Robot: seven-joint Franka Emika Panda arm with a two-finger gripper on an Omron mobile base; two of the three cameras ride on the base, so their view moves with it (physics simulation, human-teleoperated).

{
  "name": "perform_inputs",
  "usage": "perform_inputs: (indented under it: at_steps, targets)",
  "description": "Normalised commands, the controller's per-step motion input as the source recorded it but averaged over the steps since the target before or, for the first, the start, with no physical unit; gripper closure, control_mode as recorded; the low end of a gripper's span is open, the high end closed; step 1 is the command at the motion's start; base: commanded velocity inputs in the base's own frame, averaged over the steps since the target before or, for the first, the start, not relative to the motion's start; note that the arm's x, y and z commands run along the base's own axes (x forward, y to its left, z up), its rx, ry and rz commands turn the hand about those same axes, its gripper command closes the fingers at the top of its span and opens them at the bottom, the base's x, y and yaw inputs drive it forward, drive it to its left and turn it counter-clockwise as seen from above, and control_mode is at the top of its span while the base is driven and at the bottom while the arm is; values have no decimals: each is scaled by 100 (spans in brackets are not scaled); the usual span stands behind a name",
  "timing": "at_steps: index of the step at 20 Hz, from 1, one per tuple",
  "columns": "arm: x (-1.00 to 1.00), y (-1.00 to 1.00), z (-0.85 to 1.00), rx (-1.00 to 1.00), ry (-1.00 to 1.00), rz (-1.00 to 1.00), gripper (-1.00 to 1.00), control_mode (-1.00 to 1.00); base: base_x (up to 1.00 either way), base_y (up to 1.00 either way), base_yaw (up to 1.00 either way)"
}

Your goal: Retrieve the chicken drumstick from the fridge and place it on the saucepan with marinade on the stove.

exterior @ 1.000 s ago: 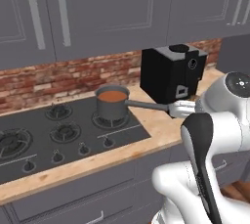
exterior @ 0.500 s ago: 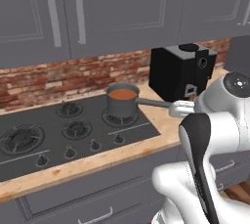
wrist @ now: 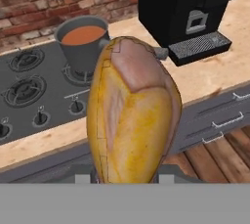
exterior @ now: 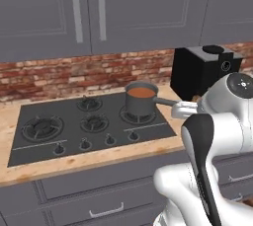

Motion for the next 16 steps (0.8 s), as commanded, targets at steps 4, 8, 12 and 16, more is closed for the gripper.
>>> perform_inputs:
  at_steps: [4,8,12,16]
  targets:
    - [0,0,0,0,0,0,100,100,7,-6,8]
    - [0,0,0,0,0,0,100,100,36,34,4]
    - [0,0,0,0,0,0,100,100,31,29,3]
    - [0,0,0,0,0,0,100,100,46,3,0]
